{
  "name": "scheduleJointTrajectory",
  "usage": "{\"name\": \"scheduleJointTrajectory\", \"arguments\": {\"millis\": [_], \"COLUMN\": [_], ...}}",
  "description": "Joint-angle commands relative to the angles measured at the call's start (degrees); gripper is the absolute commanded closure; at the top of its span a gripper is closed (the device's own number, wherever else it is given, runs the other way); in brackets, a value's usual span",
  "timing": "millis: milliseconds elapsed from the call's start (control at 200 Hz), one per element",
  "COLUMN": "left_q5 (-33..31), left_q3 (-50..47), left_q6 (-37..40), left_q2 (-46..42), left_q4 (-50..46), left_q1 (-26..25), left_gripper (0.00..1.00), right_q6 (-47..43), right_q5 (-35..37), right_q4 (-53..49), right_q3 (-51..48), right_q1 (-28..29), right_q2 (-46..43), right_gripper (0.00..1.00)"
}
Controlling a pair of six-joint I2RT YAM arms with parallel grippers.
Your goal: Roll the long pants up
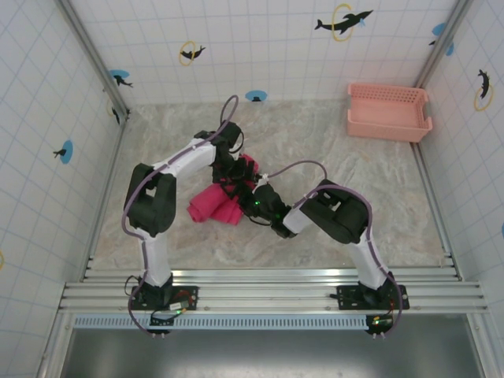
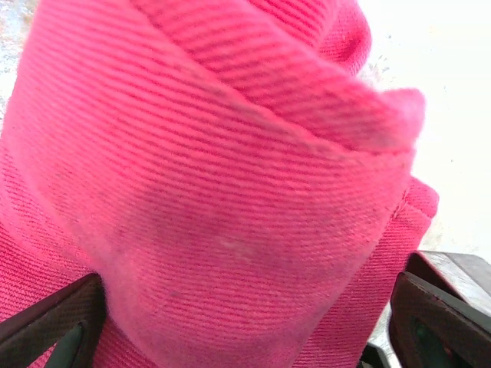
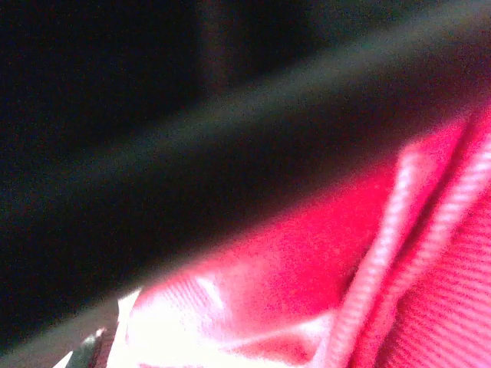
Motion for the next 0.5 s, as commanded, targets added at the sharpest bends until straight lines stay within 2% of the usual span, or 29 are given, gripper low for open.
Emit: {"name": "scheduleJointTrajectory", "arguments": {"millis": [0,35,190,245,365,430,495], "left_q5": [19.1,19.1,20.1,20.7,19.0,17.2,15.8], "left_q3": [-3.0,-3.0,-2.8,-2.3,0.9,2.6,3.4], "left_q6": [-5.8,-6.0,-7.2,-7.5,-5.0,-3.0,-1.4], "left_q2": [0.4,-0.4,-4.1,-5.2,-6.3,-6.7,-7.5], "left_q4": [3.7,3.6,3.7,3.9,0.2,-2.5,-4.3], "left_q1": [-4.9,-4.9,-4.9,-4.9,-3.6,-1.5,1.5], "left_gripper": [0.02,0.02,0.02,0.02,0.03,0.02,0.03], "right_q6": [-1.5,-2.2,-6.2,-8.0,-11.5,-13.8,-16.0], "right_q5": [-1.1,-0.8,0.1,0.4,2.2,3.0,4.2], "right_q4": [-11.4,-12.1,-17.4,-18.8,-23.4,-26.6,-29.5], "right_q3": [0.8,0.9,1.4,0.9,-1.3,-2.5,-4.2], "right_q1": [1.3,1.2,0.8,0.7,0.1,-0.5,-1.2], "right_q2": [4.7,4.2,1.5,0.1,-4.5,-7.5,-10.8], "right_gripper": [0.18,0.24,0.61,0.65,0.82,0.94,1.0]}}
